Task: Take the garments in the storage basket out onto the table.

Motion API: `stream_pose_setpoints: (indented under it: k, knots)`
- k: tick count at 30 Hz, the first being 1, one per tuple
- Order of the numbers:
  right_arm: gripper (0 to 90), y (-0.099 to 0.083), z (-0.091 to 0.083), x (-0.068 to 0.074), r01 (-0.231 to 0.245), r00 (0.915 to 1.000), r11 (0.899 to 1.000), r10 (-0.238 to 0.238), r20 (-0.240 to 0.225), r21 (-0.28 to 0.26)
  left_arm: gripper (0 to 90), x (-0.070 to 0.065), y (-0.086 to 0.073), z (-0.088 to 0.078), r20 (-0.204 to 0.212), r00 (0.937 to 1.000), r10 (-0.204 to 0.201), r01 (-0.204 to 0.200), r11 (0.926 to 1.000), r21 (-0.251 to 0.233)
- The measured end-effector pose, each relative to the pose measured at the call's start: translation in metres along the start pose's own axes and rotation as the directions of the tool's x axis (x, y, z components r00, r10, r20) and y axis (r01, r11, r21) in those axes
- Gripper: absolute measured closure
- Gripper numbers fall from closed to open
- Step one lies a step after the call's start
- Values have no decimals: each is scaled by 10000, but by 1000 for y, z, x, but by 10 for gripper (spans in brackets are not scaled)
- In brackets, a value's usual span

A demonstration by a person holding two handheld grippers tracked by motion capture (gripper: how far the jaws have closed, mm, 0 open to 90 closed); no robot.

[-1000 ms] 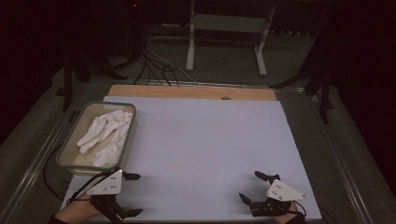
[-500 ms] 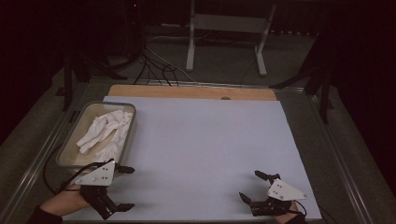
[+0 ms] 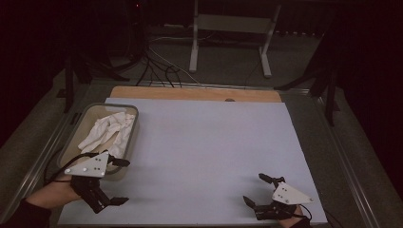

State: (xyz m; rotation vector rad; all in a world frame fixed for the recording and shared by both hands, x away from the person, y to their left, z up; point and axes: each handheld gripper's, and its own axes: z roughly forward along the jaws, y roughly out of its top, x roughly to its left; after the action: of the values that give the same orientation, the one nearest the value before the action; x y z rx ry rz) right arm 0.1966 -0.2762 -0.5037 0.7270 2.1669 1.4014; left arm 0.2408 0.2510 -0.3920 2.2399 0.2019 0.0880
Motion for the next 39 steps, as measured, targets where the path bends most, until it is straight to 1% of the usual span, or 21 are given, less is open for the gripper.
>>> stream_pose_setpoints:
  k: [3,6,7,10,11,16,18,19,21,23,26,28,29,30,31,33,35,36,37,38,39]
  knots:
    - [87,1,0,0,18,10000,10000,-18,10,8,1,5,5,-7,-115,9999,86,-86,10000,-12]
    - [87,1,1,1,-40,10000,10000,40,-30,-16,1,9,8,-11,-173,9998,53,-53,10000,-29]
    - [87,1,1,1,9,10000,10000,-9,-40,-16,1,13,10,-14,-269,9996,41,-40,10000,49]
    - [87,1,2,1,45,10000,10000,-45,-57,9,1,17,12,-17,-241,9997,29,-25,9999,170]
    - [87,1,2,1,58,9999,10000,-58,-93,-12,1,19,12,-18,-279,9996,19,-11,9996,286]
    - [87,1,2,2,-22,9999,10000,21,-120,-44,1,29,14,-25,-529,9985,-128,155,9986,509]
    - [87,1,2,3,-15,9999,10000,15,-149,-61,2,35,13,-28,-575,9977,-358,389,9977,547]
    - [87,1,3,3,-7,9999,10000,6,-169,-80,1,39,12,-29,-692,9968,-401,445,9970,634]
    - [87,2,3,4,22,9999,10000,-23,-140,-57,1,45,10,-30,-734,9954,-620,674,9949,747]
    - [87,2,3,4,2,9999,10000,-3,-167,-37,1,52,6,-31,-925,9926,-789,874,9919,926]
    - [87,2,4,4,46,9999,10000,-46,-144,-3,1,63,2,-31,-958,9884,-1178,1271,9870,980]
    - [87,2,4,4,59,9999,10000,-59,-139,-12,1,68,0,-29,-1096,9874,-1140,1273,9843,1224]
    - [87,1,4,5,31,9999,10000,-31,-136,8,1,70,0,-28,-1115,9865,-1197,1339,9824,1303]
    - [87,1,4,5,87,9998,10000,-87,-153,20,1,70,0,-28,-1115,9865,-1197,1339,9824,1303]
    - [87,1,4,5,72,9999,10000,-71,-144,20,1,75,0,-28,-1262,9845,-1221,1399,9796,1443]
    - [87,1,5,5,109,9998,9999,-109,-164,-11,1,81,0,-28,-1396,9814,-1320,1528,9767,1509]
    - [87,1,4,6,119,9998,9999,-119,-132,-9,1,86,1,-29,-1631,9774,-1346,1590,9763,1469]
    - [87,1,4,5,146,9998,9999,-146,-120,-29,1,89,1,-29,-1700,9750,-1430,1682,9750,1451]
    - [87,1,4,5,102,9999,9999,-102,-116,-37,1,92,1,-29,-1780,9737,-1424,1697,9742,1491]
    - [87,1,4,5,18,9999,10000,-19,-122,-20,1,95,0,-28,-1792,9724,-1494,1776,9720,1535]
    - [87,1,4,5,66,9999,10000,-66,-120,-1,0,99,0,-28,-1822,9704,-1586,1885,9688,1607]
